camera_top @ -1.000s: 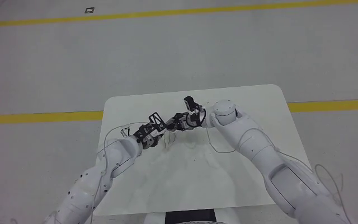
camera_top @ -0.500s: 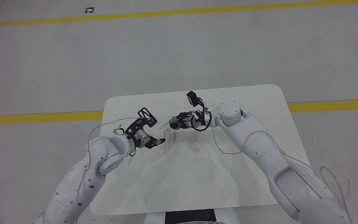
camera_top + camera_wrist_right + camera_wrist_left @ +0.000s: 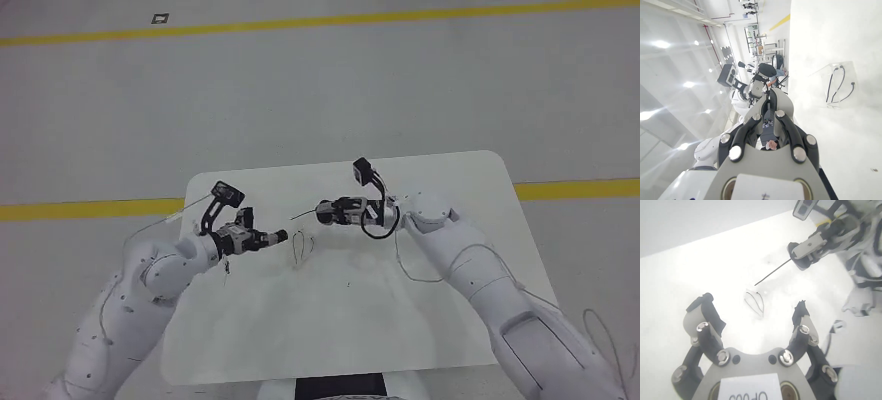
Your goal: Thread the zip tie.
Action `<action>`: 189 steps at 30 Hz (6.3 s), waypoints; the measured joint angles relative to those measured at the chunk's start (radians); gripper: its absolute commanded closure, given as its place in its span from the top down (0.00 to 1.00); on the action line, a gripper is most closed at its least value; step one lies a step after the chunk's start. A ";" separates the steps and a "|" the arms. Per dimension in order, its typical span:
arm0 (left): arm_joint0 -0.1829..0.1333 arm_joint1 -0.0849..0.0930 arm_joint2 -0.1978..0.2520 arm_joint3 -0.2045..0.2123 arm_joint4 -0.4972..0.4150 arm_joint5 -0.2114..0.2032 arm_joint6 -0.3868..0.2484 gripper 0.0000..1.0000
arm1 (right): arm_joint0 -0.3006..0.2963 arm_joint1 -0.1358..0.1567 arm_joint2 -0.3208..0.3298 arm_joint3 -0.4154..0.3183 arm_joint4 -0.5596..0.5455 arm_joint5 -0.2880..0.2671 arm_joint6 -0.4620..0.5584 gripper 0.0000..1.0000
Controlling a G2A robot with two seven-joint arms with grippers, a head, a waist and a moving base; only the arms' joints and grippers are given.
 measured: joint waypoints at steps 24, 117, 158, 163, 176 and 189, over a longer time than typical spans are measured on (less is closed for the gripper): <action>-0.114 -0.007 0.028 0.248 -0.744 0.000 -0.285 1.00 | -0.003 -0.014 0.016 0.074 0.164 -0.140 0.177 0.00; -0.232 -0.168 0.111 0.574 -1.211 0.012 -0.683 0.92 | -0.089 -0.078 0.000 -0.013 0.222 -0.111 0.079 0.00; -0.266 -0.170 0.169 0.606 -1.209 0.008 -0.674 0.27 | -0.077 -0.057 -0.003 -0.043 0.097 -0.073 0.080 0.00; -0.271 -0.170 0.174 0.612 -1.207 0.009 -0.671 0.23 | -0.075 -0.052 0.001 -0.045 0.087 -0.064 0.084 0.00; -0.281 -0.172 0.191 0.625 -1.208 0.004 -0.670 0.19 | -0.069 -0.050 -0.015 -0.042 0.081 -0.053 0.131 0.00; -0.288 -0.171 0.203 0.631 -1.209 0.003 -0.671 0.05 | -0.057 -0.054 -0.031 -0.023 0.094 -0.056 0.129 0.00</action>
